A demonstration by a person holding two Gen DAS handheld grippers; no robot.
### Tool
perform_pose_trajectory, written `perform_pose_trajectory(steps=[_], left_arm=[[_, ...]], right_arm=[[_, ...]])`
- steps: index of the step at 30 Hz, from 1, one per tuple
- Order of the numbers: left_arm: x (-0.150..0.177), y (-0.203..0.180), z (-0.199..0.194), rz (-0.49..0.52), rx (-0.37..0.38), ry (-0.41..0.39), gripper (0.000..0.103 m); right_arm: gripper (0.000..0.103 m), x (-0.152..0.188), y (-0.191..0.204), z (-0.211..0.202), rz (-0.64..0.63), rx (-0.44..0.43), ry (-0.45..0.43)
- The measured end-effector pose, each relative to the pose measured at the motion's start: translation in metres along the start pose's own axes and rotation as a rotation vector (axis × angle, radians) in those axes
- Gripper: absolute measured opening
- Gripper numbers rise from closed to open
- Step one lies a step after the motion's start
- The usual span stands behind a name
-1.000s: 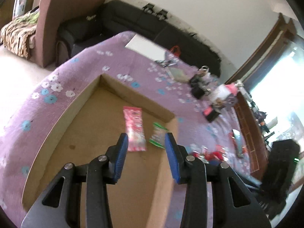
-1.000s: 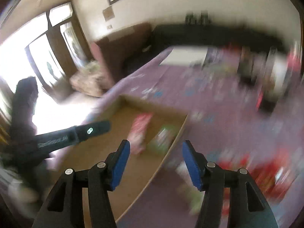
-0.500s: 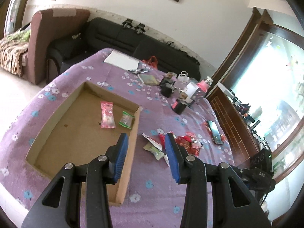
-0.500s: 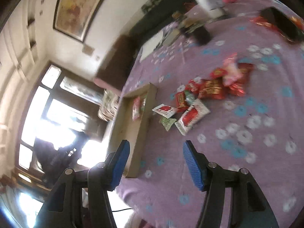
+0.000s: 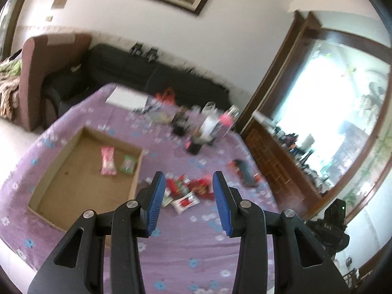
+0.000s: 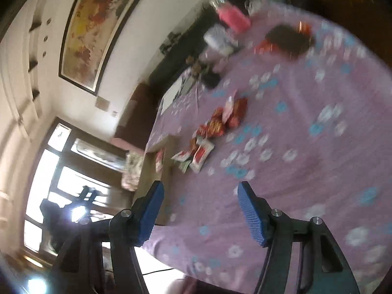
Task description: Organize snacks
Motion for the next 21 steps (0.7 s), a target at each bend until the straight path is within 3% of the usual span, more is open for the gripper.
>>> perform_pose_trajectory(steps=[4,8,9,12,15,17,21], left_arm=[[-0.046,-0.021,-0.062,0.053,0.021,-0.107,0.038],[-0.107,-0.022,-0.154,0.103,-0.060,-0.245,0.038],[-0.126,-0.018,-0.185,0.124,-0.109,-0.291,0.038],[-0.168,-0.002,-0.268,0.165,-0.323,-0.448,0.038],[-0.209,0.029,-0.364,0.135,-0.584,-0.585,0.038],[-0.226,0.050,-0.409,0.094,-0.721,-0.624,0.038],[-0.248,0.081,-0.514,0.018,-1.159,-0.723,0.038]], right_arm=[[0.063,-0.040,0.027,-0.092,-0.096,0.096,-0.191],[0.063,-0.078,0.052,-0.209,-0.184,0.317,-0.383],[0.063,-0.087,0.057,-0.244,-0.196,0.386,-0.445],[0.063,-0.107,0.073,-0.355,-0.205,0.604,-0.656],[0.063,-0.113,0.086,-0.462,-0.155,0.735,-0.857],[0.063,-0.111,0.101,-0.533,-0.109,0.830,-0.985],[0.063,-0.091,0.132,-0.654,-0.014,1.027,-1.182]])
Point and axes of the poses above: each gripper's, at about its wrist camera, not at the fingertips, and z roughly the way its jaws point, y to its left, x to its underside, the point moved 7 cm from there along z, roughly the way its jaws point, and after that the axes turned 8 degrees about z, right-handed, at the moved point
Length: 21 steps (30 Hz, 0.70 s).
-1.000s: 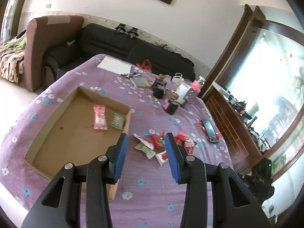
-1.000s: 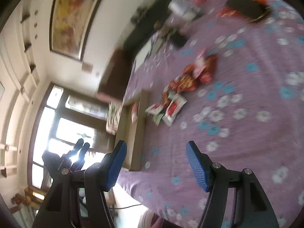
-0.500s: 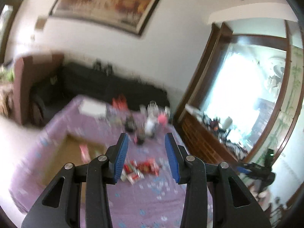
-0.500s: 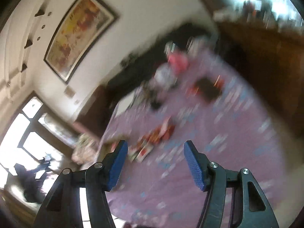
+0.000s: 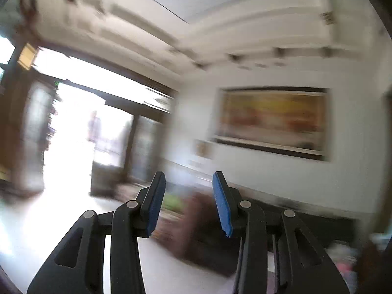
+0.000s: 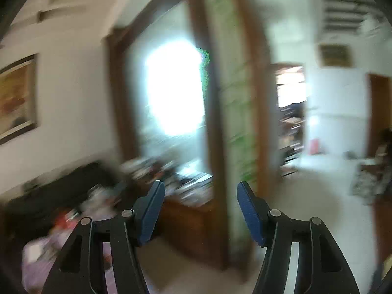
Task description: Organize snacks
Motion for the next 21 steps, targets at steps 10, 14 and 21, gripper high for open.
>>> perform_pose_trajectory(steps=[10,14,21], left_arm=[[-0.047,0.145,-0.041,-0.034,-0.431,-0.143,0.039],[-0.012,0.127,-0.011,0.020,-0.353,-0.085,0.063],[0.105,-0.030,0.024,0.173,0.114,0.069,0.085]], right_arm=[[0.065,-0.123,-0.124,-0.132,0.015,0.553,-0.363],[0.066,-0.095,-0.104,-0.085,-0.033,0.418,-0.267],[0.071,0.075,0.074,0.006,-0.236,-0.139,-0.017]])
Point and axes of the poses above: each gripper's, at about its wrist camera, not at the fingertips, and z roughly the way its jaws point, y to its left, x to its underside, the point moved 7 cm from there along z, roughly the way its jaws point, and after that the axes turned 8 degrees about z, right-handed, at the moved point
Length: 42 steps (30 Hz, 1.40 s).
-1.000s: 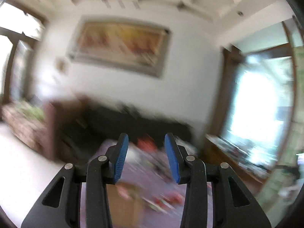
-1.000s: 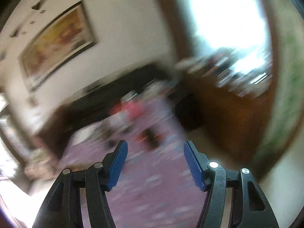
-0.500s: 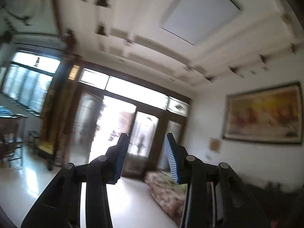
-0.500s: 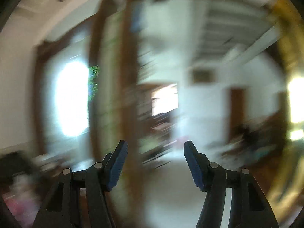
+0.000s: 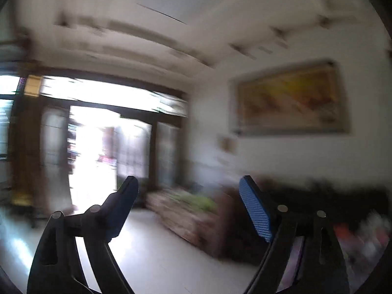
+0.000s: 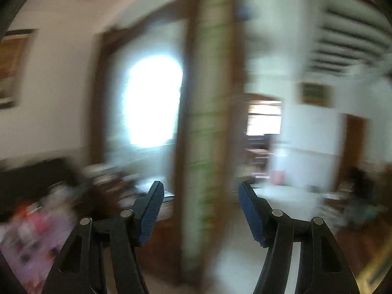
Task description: Organize snacks
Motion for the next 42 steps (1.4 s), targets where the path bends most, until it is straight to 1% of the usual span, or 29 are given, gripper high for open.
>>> perform_pose_trajectory(steps=[1,2,3,4,5,6,7,8,10,11,12,13,14,15,16,17,19,20,22,23,24,26,27,28,30,33,34,39,42], left_arm=[[0.026,-0.040,0.010,0.003,0.111,0.045,0.085],[0.048,-0.069,0.016,-0.007,0.201,0.082,0.085],[0.067,-0.095,0.021,-0.027,0.284,0.116,0.085],[0.097,-0.130,0.025,-0.060,0.398,0.170,0.085],[0.124,-0.161,0.027,-0.093,0.493,0.223,0.085],[0.144,-0.185,0.028,-0.112,0.559,0.263,0.085],[0.176,-0.219,0.027,-0.124,0.639,0.316,0.085],[0.190,-0.239,0.026,-0.123,0.675,0.339,0.085],[0.236,-0.296,0.019,-0.093,0.757,0.400,0.085],[0.249,-0.314,0.016,-0.079,0.781,0.429,0.085],[0.271,-0.340,0.013,-0.066,0.826,0.478,0.085],[0.287,-0.357,0.008,-0.061,0.863,0.522,0.085],[0.292,-0.372,0.006,-0.057,0.886,0.551,0.085],[0.305,-0.391,0.003,-0.051,0.919,0.595,0.085],[0.312,-0.406,-0.007,-0.044,0.942,0.629,0.085],[0.321,-0.418,-0.015,-0.037,0.963,0.660,0.085],[0.334,-0.435,-0.025,-0.016,0.992,0.710,0.085],[0.346,-0.437,-0.030,-0.001,1.001,0.721,0.085],[0.355,-0.449,-0.032,0.040,1.006,0.723,0.085],[0.364,-0.456,-0.031,0.061,1.007,0.717,0.085],[0.367,-0.461,-0.032,0.092,1.004,0.712,0.085],[0.382,-0.472,-0.025,0.134,1.002,0.717,0.085],[0.387,-0.476,-0.023,0.154,1.001,0.726,0.085],[0.393,-0.481,-0.019,0.165,1.001,0.735,0.085],[0.403,-0.488,-0.010,0.180,1.008,0.736,0.085],[0.407,-0.485,-0.005,0.198,1.008,0.716,0.085],[0.408,-0.483,-0.003,0.198,1.011,0.715,0.085],[0.417,-0.470,0.007,0.169,1.023,0.733,0.085],[0.422,-0.467,0.010,0.163,1.030,0.748,0.085]], right_arm=[[0.073,0.028,0.038,0.007,-0.030,-0.092,0.032],[0.073,0.048,0.070,0.017,-0.056,-0.156,0.057],[0.073,0.079,0.107,0.024,-0.089,-0.233,0.091],[0.073,0.108,0.141,0.029,-0.110,-0.299,0.118],[0.073,0.128,0.163,0.030,-0.126,-0.342,0.137],[0.073,0.154,0.194,0.035,-0.147,-0.406,0.168],[0.073,0.191,0.228,0.037,-0.166,-0.476,0.211],[0.073,0.210,0.250,0.035,-0.178,-0.512,0.237],[0.073,0.269,0.299,0.035,-0.215,-0.624,0.325],[0.073,0.298,0.323,0.037,-0.230,-0.668,0.371],[0.073,0.321,0.341,0.035,-0.237,-0.702,0.409],[0.073,0.352,0.367,0.036,-0.248,-0.760,0.473],[0.072,0.374,0.377,0.036,-0.254,-0.791,0.510],[0.071,0.397,0.395,0.039,-0.260,-0.824,0.548],[0.071,0.422,0.414,0.039,-0.271,-0.865,0.589],[0.071,0.439,0.421,0.030,-0.283,-0.887,0.608],[0.071,0.473,0.441,0.028,-0.324,-0.928,0.641],[0.071,0.486,0.448,0.028,-0.338,-0.943,0.656],[0.071,0.502,0.462,0.030,-0.370,-0.959,0.673],[0.073,0.508,0.467,0.022,-0.389,-0.957,0.671],[0.073,0.514,0.473,0.022,-0.411,-0.953,0.675],[0.073,0.526,0.486,0.026,-0.420,-0.961,0.743],[0.073,0.535,0.494,0.028,-0.410,-0.972,0.794],[0.073,0.546,0.504,0.030,-0.377,-0.986,0.870],[0.073,0.558,0.520,0.036,-0.332,-0.988,0.930],[0.073,0.570,0.545,0.044,-0.313,-0.958,0.931],[0.073,0.574,0.552,0.045,-0.302,-0.950,0.946],[0.073,0.583,0.566,0.046,-0.262,-0.938,1.047],[0.073,0.589,0.570,0.049,-0.291,-0.886,1.029]])
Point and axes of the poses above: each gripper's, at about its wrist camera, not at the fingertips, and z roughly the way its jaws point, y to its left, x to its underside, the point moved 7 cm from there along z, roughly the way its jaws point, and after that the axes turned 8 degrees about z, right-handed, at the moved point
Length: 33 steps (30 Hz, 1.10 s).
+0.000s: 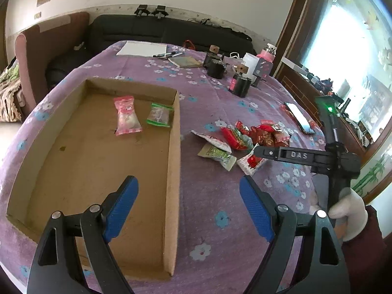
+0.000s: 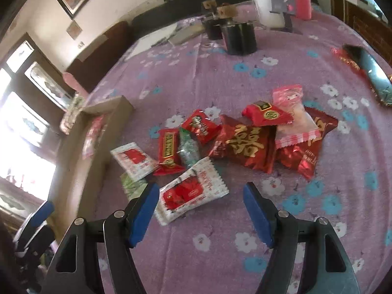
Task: Organize snacks
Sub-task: 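Grasp the white-and-red packet with right tool while left tool grasps a thin packet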
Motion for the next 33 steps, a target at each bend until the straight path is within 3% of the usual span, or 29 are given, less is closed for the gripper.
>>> perform_pose_trajectory(steps=[9,14,21,27,33], left_arm=[[0.007,-0.001,-0.004,-0.014,0.014,-0.017,0.085],[0.010,-0.007,-0.005,-0.003,0.008,-0.018,0.085],[0.011,-0.018,-0.003,0.004,0.008,-0.011,0.085],[0.006,-0.041,0.008,0.033,0.028,0.008,0.085],[-0.014,-0.046,0.031,-0.045,0.055,0.045,0.085]], right_arm=[[0.074,-0.003,0.015,0.022,0.027,0.150,-0.003],[0.074,0.002,0.024,0.026,-0.033,0.229,-0.031],[0.073,0.013,-0.012,0.010,-0.043,0.305,-0.019],[0.078,0.014,-0.057,-0.011,-0.021,0.301,-0.054],[0.080,0.010,-0.059,-0.013,-0.052,0.253,-0.091]])
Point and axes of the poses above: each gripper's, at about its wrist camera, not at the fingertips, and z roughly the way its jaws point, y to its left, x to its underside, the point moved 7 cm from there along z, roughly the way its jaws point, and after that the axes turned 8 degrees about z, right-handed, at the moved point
